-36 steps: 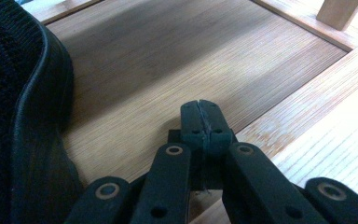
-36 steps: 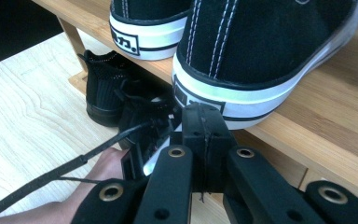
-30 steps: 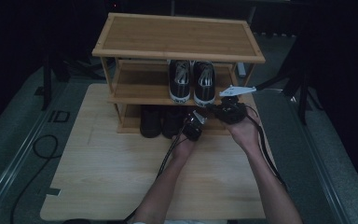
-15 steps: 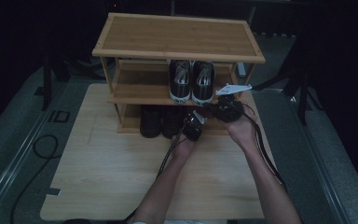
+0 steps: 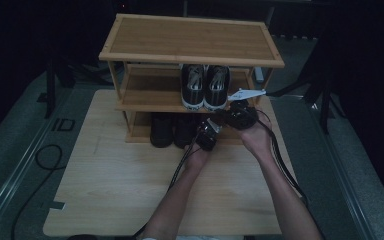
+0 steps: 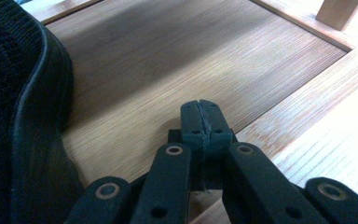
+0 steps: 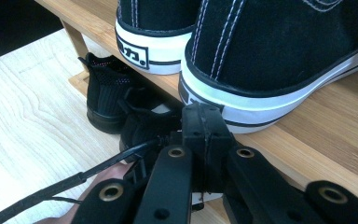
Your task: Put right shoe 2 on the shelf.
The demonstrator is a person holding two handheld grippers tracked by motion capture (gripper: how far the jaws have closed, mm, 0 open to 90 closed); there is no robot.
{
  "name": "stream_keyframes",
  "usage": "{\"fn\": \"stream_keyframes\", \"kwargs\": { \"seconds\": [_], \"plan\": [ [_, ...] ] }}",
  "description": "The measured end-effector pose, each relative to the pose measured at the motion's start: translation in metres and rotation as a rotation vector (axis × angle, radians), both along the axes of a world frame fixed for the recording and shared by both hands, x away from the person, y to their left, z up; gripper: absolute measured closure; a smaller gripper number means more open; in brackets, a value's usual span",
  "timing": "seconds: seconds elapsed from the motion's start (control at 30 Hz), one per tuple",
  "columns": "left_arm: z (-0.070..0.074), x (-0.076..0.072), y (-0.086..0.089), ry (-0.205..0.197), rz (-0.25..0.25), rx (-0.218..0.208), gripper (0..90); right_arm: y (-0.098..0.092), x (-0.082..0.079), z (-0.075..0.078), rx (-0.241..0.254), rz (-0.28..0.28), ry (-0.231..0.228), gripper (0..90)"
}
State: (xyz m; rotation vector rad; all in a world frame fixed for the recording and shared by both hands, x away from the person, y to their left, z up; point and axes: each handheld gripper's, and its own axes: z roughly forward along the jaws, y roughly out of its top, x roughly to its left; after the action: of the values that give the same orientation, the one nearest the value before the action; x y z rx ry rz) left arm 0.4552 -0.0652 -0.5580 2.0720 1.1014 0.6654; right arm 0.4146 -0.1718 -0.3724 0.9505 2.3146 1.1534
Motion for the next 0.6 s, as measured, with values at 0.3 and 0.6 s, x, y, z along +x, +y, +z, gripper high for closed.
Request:
{"fn": "stream_keyframes", "kwargs": {
  "seconds": [0.3, 0.6],
  "plan": [
    [0.0, 0.0, 0.0, 0.001, -0.002, 0.0, 90.0, -0.005, -0.001, -0.002, -0.006, -0.004, -0.006, 89.4],
    [0.0, 0.0, 0.0, 0.0, -0.001, 0.0, 90.0, -0.026, -0.013, 0.003, -0.01, -0.021, -0.017, 87.2]
  ]
}}
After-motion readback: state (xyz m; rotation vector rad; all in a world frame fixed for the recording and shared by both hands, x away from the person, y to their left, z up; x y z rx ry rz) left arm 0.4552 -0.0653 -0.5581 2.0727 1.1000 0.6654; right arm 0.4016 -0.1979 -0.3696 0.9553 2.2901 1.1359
